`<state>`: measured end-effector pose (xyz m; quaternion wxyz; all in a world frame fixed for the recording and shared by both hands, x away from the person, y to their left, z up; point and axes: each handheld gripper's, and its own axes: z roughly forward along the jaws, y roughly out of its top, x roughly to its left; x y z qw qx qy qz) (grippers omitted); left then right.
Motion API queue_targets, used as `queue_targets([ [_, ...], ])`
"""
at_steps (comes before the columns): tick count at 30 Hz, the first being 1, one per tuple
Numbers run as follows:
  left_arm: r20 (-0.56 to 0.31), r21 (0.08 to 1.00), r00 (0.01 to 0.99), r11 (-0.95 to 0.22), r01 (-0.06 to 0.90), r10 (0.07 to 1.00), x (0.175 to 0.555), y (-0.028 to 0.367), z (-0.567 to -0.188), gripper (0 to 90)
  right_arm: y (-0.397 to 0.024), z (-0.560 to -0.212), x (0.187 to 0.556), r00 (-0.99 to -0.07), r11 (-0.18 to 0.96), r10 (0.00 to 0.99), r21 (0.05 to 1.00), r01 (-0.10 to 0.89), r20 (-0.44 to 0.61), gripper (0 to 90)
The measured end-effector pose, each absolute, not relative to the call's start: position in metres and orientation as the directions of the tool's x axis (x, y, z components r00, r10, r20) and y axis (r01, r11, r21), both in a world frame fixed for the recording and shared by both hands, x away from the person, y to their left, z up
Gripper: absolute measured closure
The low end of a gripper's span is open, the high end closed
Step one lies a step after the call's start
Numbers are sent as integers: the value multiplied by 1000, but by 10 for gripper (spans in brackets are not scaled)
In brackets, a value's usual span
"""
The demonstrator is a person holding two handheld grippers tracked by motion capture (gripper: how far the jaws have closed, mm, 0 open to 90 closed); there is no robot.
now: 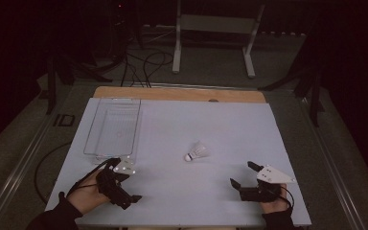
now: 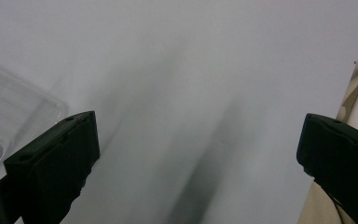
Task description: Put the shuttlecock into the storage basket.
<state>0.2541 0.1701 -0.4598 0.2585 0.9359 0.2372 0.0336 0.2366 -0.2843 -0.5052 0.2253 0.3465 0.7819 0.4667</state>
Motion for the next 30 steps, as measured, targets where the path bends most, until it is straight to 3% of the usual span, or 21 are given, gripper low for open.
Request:
queue_targets([
  [16,-41,483,926,-804,347,375,257,146,-456,1,-284,-505,236,-660,323,750,887,331,-27,91],
  [30,-71,448,924,-816,366,375,267,124,-455,1,-284,-505,236,-663,322,748,886,332,-23,91],
])
